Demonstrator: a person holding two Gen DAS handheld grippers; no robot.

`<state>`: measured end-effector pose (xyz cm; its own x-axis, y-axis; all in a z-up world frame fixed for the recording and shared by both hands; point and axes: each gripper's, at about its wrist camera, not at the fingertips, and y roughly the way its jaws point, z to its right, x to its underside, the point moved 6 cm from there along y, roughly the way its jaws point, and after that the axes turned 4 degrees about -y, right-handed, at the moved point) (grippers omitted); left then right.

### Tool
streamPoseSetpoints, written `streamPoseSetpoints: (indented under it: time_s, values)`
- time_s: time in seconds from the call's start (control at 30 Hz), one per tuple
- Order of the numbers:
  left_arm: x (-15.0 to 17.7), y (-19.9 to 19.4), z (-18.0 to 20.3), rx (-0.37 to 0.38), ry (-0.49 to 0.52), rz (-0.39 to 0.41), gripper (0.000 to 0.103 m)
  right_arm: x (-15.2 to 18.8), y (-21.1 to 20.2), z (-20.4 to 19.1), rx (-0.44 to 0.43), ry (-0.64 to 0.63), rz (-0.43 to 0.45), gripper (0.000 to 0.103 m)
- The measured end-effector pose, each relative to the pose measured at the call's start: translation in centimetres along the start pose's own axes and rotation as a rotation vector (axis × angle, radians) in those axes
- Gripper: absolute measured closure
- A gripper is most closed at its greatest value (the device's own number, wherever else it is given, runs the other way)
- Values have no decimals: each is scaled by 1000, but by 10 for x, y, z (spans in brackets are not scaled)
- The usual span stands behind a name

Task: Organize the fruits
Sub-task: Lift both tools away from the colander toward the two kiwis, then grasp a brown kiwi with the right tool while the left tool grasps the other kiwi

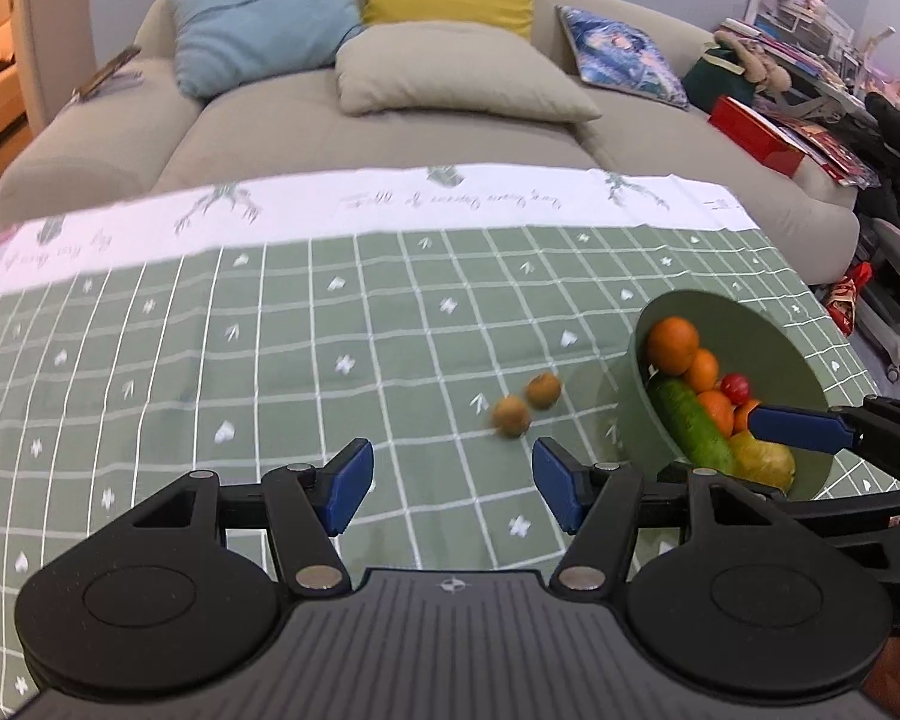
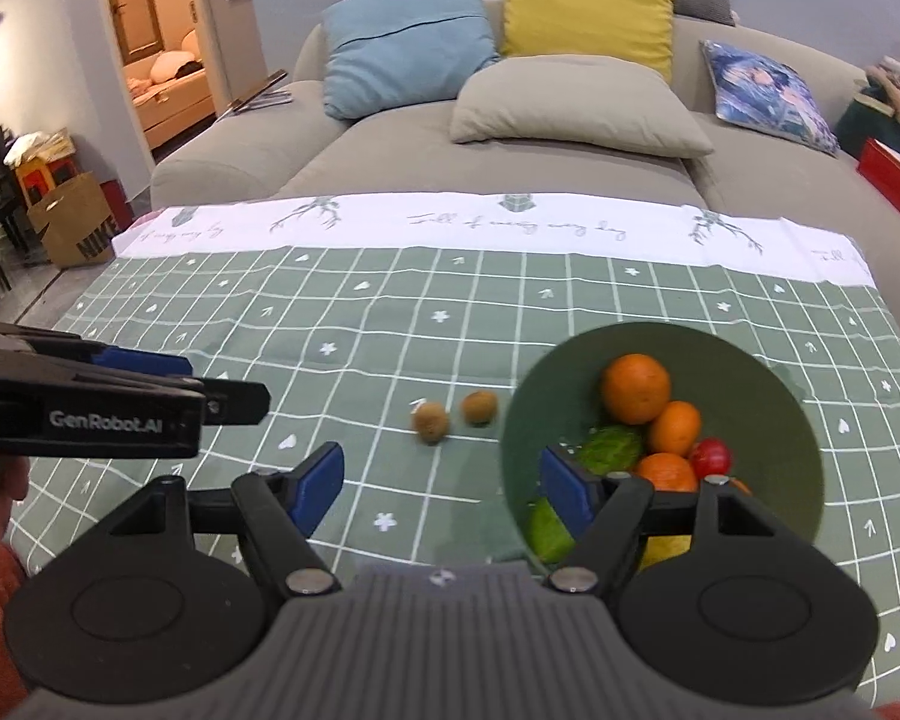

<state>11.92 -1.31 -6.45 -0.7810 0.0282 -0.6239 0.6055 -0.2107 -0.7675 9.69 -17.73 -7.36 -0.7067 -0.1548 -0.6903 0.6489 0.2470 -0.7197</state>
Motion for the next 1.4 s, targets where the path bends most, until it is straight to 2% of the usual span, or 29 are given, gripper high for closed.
streamPoseSetpoints:
  time_s: [0.33, 0.53, 0.7, 0.73, 0.87, 1.23, 1.4]
  values:
    - [14, 3, -19, 32, -16, -19, 32, 7, 14, -23, 27, -118, -11, 35]
    - [16, 12, -22, 63, -13, -35, 37, 7, 27, -31, 46, -197, -24, 48]
    - [12, 22, -17, 111, 8, -45, 45, 2, 42, -36, 56, -309, -49, 65]
    - [10, 24, -14, 120, 22, -45, 45, -1, 45, -36, 51, -325, -55, 66]
    - [4, 36, -5, 142, 74, -53, 47, -18, 56, -24, -8, -357, -88, 74]
    - [-11, 93, 13, 212, 39, -133, 50, -55, 100, 15, -187, -419, -229, 73]
    - [-9, 117, 17, 227, 20, -159, 50, -56, 124, 22, -214, -449, -298, 74]
